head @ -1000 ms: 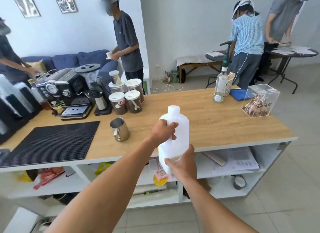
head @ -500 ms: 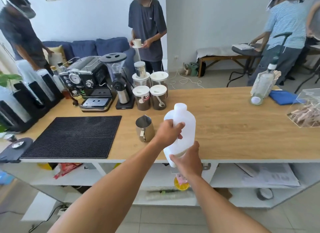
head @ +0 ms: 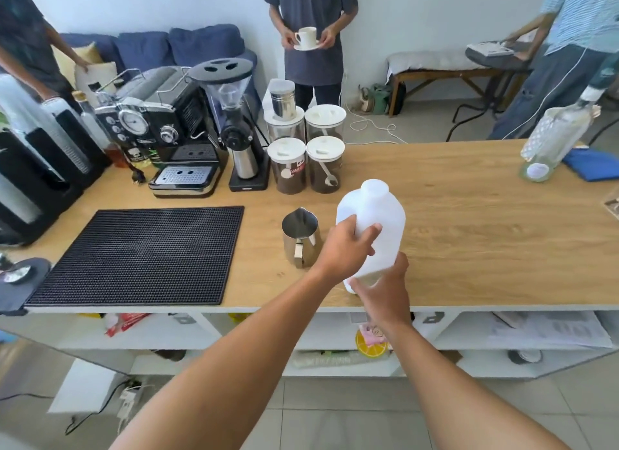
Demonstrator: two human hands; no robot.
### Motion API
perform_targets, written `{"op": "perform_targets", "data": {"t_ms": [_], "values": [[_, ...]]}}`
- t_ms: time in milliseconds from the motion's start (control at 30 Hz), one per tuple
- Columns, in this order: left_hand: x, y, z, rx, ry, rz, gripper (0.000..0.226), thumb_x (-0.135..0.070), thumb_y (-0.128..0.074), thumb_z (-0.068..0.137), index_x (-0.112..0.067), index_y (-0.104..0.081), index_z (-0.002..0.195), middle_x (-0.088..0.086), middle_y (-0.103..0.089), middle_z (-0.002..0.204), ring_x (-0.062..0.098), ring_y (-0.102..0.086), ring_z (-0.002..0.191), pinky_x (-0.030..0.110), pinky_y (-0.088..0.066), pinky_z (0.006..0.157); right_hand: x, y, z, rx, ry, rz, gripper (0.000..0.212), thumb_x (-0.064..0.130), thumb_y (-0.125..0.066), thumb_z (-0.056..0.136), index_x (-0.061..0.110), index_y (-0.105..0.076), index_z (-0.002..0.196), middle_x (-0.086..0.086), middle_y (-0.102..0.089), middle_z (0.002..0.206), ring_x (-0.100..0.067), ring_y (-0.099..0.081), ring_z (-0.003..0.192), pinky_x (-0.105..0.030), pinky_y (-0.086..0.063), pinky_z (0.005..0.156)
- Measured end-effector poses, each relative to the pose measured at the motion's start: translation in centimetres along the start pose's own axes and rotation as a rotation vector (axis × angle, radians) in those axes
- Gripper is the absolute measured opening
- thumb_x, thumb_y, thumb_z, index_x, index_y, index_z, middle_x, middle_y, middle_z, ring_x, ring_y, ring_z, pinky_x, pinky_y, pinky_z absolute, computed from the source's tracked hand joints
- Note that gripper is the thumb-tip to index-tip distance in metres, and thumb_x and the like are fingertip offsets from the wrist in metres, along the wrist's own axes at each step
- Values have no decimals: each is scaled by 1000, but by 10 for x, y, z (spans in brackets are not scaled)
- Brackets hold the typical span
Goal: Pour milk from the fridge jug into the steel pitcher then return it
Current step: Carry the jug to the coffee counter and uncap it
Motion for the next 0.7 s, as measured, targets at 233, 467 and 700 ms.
{"op": "perform_targets", "data": {"t_ms": [233,467,700], "values": [[7,2,3,31,-45,-29,36,-44,-47,102,-9,-58,103,8,-72,85,-2,-59,60,26,-41,59,-9,25,13,155,65,22,51,9,-59,85,36,-34,119,12,-54,119,-8,-61,101,-30,-52,79],[15,-8,0,-21,-81,-35,47,-48,-43,102,-4,-54,90,14,-67,78,0,-58,58,26,-44,65,28,73,44,-91,149,-75,20,17,-48,95,23,-60,110,-1,-69,98,-19,-65,85,-28,-47,68],[21,-20,-3,-92,-61,-83,37,-49,-45,102,-15,-55,91,-4,-59,68,-6,-57,54,22,-42,58,136,107,63,-96,481,-164,24,36,-50,94,21,-68,98,4,-68,83,-14,-62,80,-29,-48,72]]}}
Point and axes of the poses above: each hand's wrist, its own z-axis towards the middle knuckle, its own y-axis out of the back of the hand, x = y × z, the point moved 1 cm from there along z, towards the middle knuckle
